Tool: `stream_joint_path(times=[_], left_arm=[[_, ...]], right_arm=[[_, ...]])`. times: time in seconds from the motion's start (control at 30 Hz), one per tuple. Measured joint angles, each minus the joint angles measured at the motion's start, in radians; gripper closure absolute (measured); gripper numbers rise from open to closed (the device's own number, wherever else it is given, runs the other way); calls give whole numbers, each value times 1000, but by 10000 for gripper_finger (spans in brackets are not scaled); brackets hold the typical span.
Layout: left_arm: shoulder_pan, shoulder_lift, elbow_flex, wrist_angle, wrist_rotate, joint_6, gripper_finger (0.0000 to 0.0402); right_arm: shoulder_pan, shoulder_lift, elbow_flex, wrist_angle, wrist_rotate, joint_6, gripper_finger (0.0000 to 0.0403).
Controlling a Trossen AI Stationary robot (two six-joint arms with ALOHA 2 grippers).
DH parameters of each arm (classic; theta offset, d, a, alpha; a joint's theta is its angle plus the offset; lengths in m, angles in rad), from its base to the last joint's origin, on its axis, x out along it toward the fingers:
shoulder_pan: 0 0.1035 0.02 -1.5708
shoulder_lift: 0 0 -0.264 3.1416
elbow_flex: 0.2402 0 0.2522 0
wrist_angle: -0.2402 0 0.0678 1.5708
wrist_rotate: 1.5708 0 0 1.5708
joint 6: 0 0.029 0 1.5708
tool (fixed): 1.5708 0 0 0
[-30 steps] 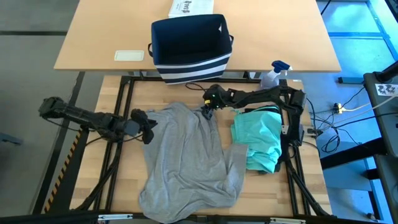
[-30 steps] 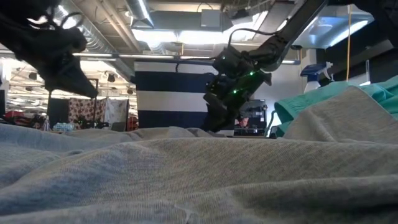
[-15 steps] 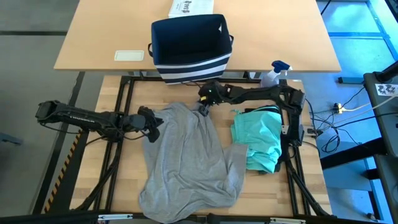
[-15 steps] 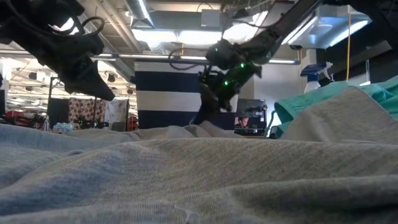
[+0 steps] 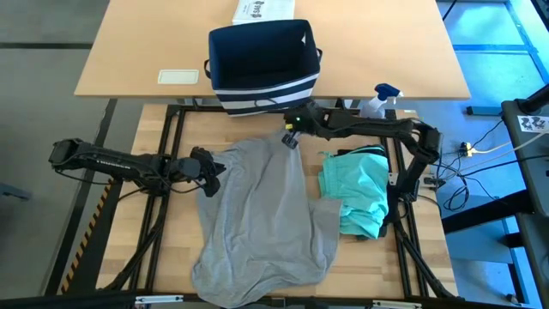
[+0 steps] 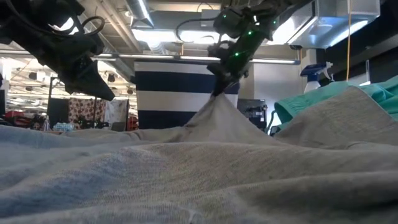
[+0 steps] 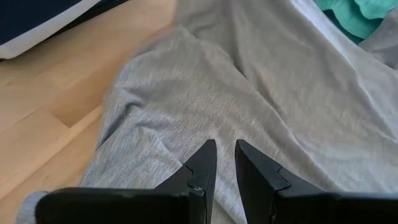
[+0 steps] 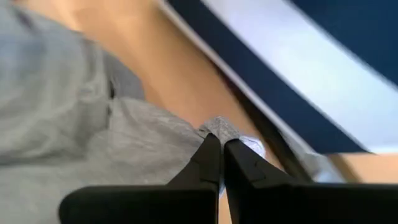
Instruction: Fold Laundry from Bin
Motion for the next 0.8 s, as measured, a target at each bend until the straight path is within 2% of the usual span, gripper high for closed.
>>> stream_joint_path(times=[0.13, 0.23, 0.53, 0.67, 0.8], left_arm=[[0, 0, 0, 1, 0, -2, 347], [0, 0, 0, 1, -1, -6, 347], [0, 0, 0, 0, -11, -17, 347], [1, 0, 0, 0, -12, -17, 347], [1, 0, 0, 0, -22, -17, 347]], right_arm=[[0, -18, 0, -64, 112, 3, 399], [-6, -19, 0, -123, 139, 27, 399], [-81, -20, -15, -361, 77, 119, 388], [-92, -20, -23, -363, 68, 108, 371], [-77, -20, -15, -326, 4, 57, 339]])
